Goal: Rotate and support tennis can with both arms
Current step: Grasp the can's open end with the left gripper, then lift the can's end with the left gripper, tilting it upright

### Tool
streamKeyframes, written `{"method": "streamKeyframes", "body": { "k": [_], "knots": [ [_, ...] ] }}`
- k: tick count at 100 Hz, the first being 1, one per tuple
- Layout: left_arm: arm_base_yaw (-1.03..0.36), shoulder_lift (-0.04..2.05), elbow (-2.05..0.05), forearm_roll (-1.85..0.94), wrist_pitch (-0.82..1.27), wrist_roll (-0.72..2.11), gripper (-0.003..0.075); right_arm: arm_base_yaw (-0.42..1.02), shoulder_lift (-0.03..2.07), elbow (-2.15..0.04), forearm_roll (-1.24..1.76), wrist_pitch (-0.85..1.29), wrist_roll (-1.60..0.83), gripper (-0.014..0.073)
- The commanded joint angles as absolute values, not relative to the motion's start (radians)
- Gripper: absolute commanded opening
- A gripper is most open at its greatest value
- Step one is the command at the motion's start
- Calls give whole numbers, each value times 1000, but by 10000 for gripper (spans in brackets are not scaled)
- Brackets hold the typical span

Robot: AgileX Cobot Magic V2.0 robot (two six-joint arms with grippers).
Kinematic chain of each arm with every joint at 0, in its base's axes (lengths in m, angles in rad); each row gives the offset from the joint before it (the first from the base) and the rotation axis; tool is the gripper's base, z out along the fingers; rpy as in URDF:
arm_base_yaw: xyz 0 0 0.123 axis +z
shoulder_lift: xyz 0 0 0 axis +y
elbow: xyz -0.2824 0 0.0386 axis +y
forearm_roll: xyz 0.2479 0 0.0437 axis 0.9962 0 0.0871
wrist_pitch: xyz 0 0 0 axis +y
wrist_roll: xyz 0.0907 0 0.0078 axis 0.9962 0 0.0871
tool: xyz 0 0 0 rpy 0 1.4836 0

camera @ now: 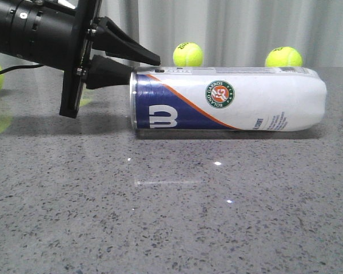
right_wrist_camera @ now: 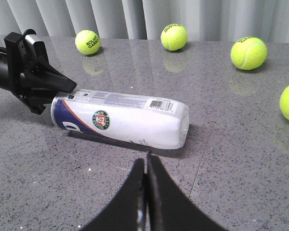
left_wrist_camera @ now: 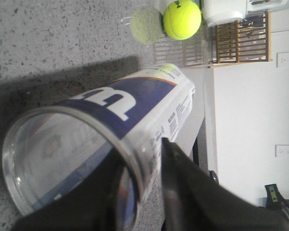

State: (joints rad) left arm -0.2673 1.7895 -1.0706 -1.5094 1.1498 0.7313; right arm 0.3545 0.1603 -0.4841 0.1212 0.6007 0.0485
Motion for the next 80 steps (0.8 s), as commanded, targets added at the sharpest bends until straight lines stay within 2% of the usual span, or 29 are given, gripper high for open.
{"method": "streamKeyframes", "body": {
  "k": [1,14,33,51,80],
  "knots": [
    [-272,1748,-1096,-1607,1250,739,48,350,172,-508,122,515,47,-55],
    [-272,1748,-1096,-1627,1279,755,-21,350,172,-508,122,515,47,-55],
    [-272,1748,-1096,-1674,1279,766,-21,350,172,-508,122,515,47,-55],
    [-272,1728,-1096,-1716,1279,914,-21,350,172,-508,122,515,47,-55],
    [-272,1576,-1119,-1676,1279,989,-21,350,172,-508,122,515,47,-55]
  ]
}}
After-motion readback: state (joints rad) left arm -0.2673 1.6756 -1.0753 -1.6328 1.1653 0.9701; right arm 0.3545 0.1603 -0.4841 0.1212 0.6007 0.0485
